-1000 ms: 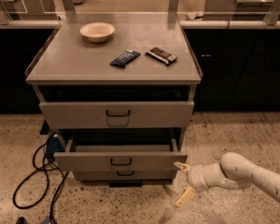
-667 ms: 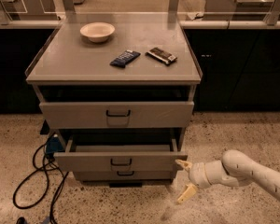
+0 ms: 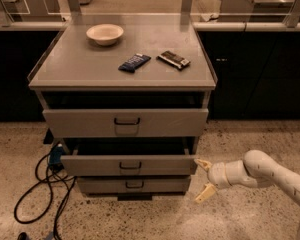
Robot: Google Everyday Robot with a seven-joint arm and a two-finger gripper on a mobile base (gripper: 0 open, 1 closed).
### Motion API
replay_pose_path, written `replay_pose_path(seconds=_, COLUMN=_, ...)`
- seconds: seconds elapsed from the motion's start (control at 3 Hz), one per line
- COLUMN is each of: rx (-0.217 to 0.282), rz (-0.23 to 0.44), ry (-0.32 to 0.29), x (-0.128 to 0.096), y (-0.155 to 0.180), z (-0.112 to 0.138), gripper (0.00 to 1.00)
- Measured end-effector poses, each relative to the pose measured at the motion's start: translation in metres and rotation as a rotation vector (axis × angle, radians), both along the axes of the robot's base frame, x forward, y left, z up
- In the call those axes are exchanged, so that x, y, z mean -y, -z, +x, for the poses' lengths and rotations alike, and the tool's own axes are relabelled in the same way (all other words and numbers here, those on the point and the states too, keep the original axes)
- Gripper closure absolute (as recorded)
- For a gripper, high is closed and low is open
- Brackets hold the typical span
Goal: Close middle drawer
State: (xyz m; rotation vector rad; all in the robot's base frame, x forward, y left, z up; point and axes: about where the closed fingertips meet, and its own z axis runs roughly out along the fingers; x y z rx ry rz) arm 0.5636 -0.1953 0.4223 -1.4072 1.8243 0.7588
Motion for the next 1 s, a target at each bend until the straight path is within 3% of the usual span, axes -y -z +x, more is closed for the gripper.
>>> replay_pose_path(seconds=0.33, rx=0.023, rz=-0.015, ry=0.05, x=0.014, y=-0.012, z=0.039, gripper=0.0)
replay_pose_path(seconds=0.67, rx=0.029, rz=-0.02, ry=0.076, x=0.019, y=-0.015, z=0.061, gripper=0.0)
replay_pose_path(seconds=1.0, rx=0.029, rz=-0.02, ry=0.076, x=0.019, y=-0.015, z=0.061, gripper=0.0)
